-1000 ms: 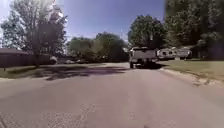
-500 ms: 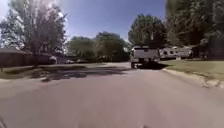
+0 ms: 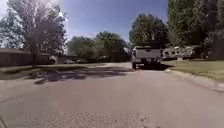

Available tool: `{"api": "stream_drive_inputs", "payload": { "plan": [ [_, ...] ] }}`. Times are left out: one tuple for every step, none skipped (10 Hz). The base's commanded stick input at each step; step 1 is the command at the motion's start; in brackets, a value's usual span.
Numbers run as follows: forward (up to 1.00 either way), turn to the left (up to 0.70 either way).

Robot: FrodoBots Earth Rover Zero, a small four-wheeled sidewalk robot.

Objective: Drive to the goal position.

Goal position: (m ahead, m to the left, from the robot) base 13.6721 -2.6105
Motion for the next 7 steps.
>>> {"api": "stream_drive_inputs", "payload": {
  "plan": [
    [0.70, 0.00],
    [0.70, 0.00],
    [0.70, 0.00],
    [0.70, 0.00],
    [0.70, 0.00],
    [0.70, 0.00],
    [0.70, 0.00]
  ]
}}
